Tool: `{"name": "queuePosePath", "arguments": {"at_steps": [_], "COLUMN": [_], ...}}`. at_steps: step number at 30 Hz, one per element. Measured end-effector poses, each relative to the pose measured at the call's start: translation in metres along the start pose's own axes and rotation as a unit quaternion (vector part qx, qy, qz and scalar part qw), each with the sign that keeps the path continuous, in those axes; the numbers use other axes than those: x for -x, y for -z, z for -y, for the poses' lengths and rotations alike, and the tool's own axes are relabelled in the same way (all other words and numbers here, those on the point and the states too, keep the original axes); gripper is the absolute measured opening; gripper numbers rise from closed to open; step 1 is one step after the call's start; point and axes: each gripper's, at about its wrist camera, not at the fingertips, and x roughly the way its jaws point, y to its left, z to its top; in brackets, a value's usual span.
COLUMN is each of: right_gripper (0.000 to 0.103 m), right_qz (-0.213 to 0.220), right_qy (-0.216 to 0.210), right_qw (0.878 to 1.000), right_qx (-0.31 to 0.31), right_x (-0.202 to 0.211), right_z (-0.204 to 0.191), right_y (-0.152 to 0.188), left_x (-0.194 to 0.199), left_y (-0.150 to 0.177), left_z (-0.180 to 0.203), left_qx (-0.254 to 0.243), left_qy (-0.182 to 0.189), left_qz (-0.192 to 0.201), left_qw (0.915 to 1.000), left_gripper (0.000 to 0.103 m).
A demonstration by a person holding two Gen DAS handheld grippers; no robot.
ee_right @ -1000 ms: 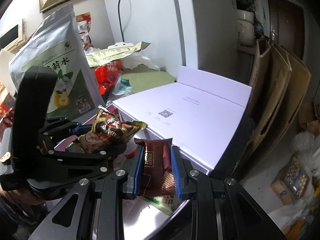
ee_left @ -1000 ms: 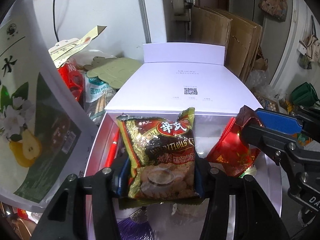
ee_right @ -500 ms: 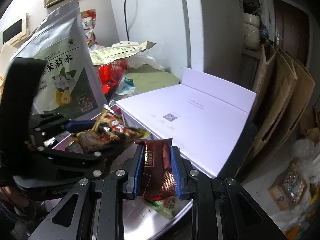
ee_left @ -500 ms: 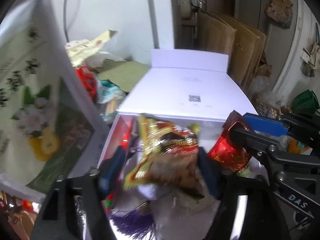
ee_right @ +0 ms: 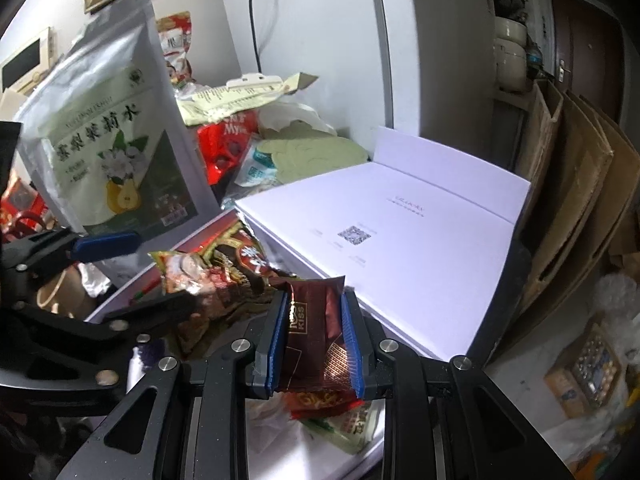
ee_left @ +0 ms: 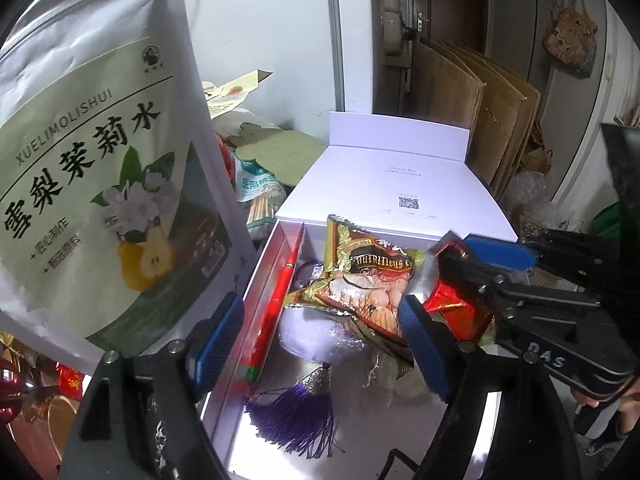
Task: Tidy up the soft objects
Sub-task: 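Open both tools to drop the peanut bag and wrapper into the box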
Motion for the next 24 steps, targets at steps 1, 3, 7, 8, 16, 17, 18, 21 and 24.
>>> {"name": "queuePosePath", "arguments": {"at_steps": [1,3,7,8,16,17,18,21,24], "right_gripper": [0.028,0.028,0.03,0.035,0.061,0.062,0.062,0.061,0.062], "right_qz": [-0.007,-0.009,-0.013,-0.015,-0.016,-0.015,-0.012,-0.007,0.003], "right_qy": [-0.002,-0.006,-0.005,-0.007,-0.007,-0.005,-0.004,0.0,0.011], "right_qw": [1.0,1.0,1.0,1.0,1.0,1.0,1.0,1.0,1.0], "right_qx": [0.0,-0.004,-0.008,-0.007,-0.003,-0.002,0.0,0.007,0.009], "right_x": [-0.003,-0.007,-0.009,-0.009,0.003,0.006,0.009,0.02,0.032], "right_z": [0.0,0.001,0.003,0.003,-0.002,-0.003,-0.004,-0.008,-0.012], "right_y": [0.0,0.002,0.002,0.002,0.001,0.001,0.0,-0.003,-0.007], "left_x": [0.0,-0.001,0.0,0.001,0.012,0.014,0.016,0.024,0.033], "left_y": [0.001,0.001,0.003,0.004,0.005,0.004,0.004,0.001,-0.003], "left_z": [0.0,0.0,-0.001,-0.002,-0.004,-0.004,-0.004,-0.004,-0.004], "left_qx": [-0.001,0.0,0.006,0.007,0.014,0.014,0.014,0.016,0.02], "left_qy": [-0.002,-0.001,0.003,0.003,-0.004,-0.006,-0.007,-0.004,-0.001], "left_qz": [0.0,0.0,-0.005,-0.005,0.005,0.007,0.01,0.018,0.027], "left_qw": [1.0,1.0,1.0,1.0,0.9999,0.9999,0.9998,0.9997,0.9994], "left_gripper": [0.079,0.079,0.079,0.079,0.079,0.079,0.079,0.079,0.079]}}
